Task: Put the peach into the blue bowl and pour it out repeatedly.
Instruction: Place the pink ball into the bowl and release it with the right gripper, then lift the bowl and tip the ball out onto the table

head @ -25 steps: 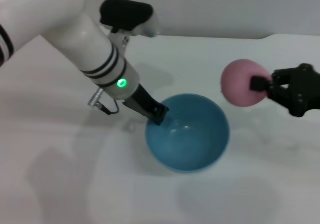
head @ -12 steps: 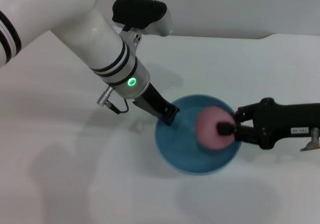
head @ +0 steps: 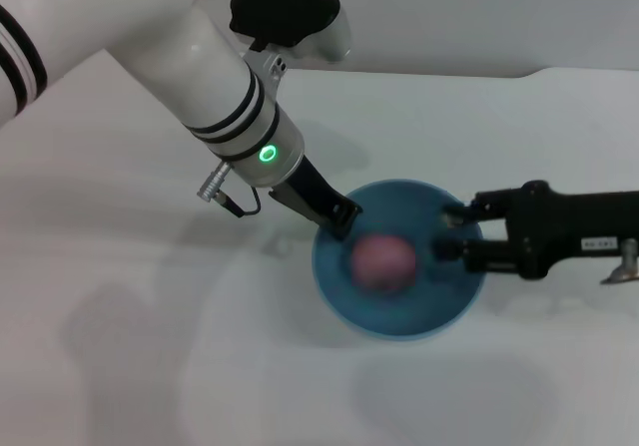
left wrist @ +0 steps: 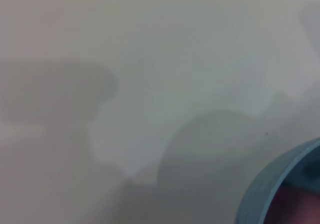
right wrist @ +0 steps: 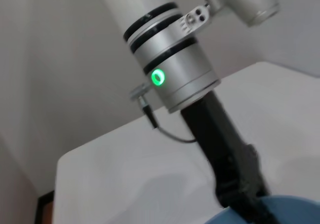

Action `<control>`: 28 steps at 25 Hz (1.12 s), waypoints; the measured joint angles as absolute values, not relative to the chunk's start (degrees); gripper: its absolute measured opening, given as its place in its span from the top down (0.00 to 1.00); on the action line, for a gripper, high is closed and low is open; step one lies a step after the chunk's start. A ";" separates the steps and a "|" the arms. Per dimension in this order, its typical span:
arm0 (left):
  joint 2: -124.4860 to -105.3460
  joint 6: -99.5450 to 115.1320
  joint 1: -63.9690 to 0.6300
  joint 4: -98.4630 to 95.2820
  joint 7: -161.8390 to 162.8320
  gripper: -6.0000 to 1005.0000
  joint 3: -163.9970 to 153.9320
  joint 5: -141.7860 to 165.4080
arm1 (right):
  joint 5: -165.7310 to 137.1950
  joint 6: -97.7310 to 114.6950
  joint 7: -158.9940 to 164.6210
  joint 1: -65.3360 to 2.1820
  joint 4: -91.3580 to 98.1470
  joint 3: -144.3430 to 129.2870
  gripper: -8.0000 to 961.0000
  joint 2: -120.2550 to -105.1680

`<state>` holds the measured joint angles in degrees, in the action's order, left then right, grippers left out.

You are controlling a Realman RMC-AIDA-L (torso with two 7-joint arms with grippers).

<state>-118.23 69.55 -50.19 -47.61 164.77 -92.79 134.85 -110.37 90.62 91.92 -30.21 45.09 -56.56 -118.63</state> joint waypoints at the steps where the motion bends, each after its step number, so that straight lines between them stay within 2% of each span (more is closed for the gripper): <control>1: -118.21 69.32 -50.23 -47.63 164.65 1.00 -92.76 134.86 | -110.20 90.63 92.38 -30.04 45.22 -55.30 0.51 -118.64; 3: -118.19 68.08 -50.26 -47.64 164.35 1.00 -92.78 134.88 | -109.28 90.48 93.63 -29.50 45.34 -51.10 0.46 -118.57; 8: -118.63 58.28 -48.86 -47.64 158.64 1.00 -94.24 132.12 | -104.68 90.19 94.19 -25.93 44.68 -38.94 0.46 -118.41; 14: -118.59 37.30 -44.18 -48.17 148.95 1.00 -103.61 122.10 | -102.75 89.75 94.00 -20.48 38.96 -21.99 0.46 -117.88; 17: -118.59 20.35 -40.28 -48.09 145.42 1.00 -111.49 121.19 | -102.73 90.06 93.95 -17.90 36.42 -15.16 0.46 -117.65; 22: -118.36 -1.17 -35.62 -47.43 141.72 1.00 -124.01 122.59 | -102.73 90.54 93.93 -14.24 35.83 -9.89 0.46 -117.84; 28: -118.60 -15.64 -34.41 -44.05 136.86 1.00 -134.24 123.30 | -102.99 90.54 93.83 -12.89 35.70 -8.44 0.46 -118.11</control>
